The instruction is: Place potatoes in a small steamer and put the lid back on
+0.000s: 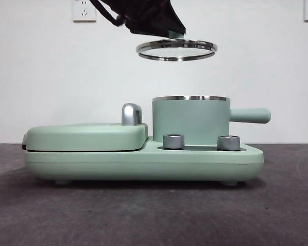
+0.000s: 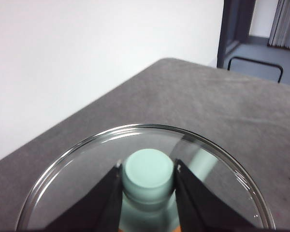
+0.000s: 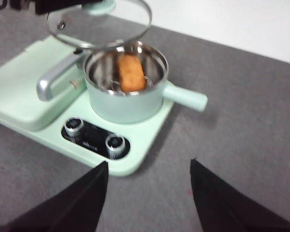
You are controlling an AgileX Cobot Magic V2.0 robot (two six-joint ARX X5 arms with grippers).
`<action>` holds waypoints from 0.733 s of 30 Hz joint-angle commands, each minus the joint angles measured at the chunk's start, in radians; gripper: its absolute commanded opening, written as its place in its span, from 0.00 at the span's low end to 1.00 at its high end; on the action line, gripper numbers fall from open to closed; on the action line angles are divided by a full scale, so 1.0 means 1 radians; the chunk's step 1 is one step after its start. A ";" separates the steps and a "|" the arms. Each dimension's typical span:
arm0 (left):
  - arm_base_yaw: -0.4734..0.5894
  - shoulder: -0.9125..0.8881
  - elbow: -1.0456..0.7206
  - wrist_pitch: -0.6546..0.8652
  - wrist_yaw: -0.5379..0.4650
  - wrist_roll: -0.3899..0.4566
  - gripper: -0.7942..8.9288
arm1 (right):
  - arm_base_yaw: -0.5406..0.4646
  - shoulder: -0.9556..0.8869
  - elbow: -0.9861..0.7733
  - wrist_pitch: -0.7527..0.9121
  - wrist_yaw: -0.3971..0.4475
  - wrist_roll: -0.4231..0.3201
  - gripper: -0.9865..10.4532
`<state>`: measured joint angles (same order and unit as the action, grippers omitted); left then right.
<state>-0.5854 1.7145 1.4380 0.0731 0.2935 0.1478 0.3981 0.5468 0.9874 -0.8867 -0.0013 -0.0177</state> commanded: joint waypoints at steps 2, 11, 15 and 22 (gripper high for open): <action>-0.009 0.050 0.025 0.071 0.007 -0.038 0.09 | 0.005 -0.008 0.005 -0.021 0.010 0.019 0.32; -0.009 0.141 0.026 0.148 0.007 -0.046 0.09 | 0.005 -0.008 0.005 -0.035 0.010 0.029 0.32; -0.009 0.171 0.026 0.169 0.007 -0.060 0.09 | 0.005 -0.008 0.005 -0.041 0.010 0.034 0.32; -0.011 0.197 0.026 0.213 0.018 -0.064 0.09 | 0.005 -0.008 0.005 -0.065 0.032 0.033 0.32</action>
<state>-0.5858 1.8996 1.4380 0.2413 0.2989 0.0921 0.3985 0.5362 0.9871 -0.9588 0.0261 0.0048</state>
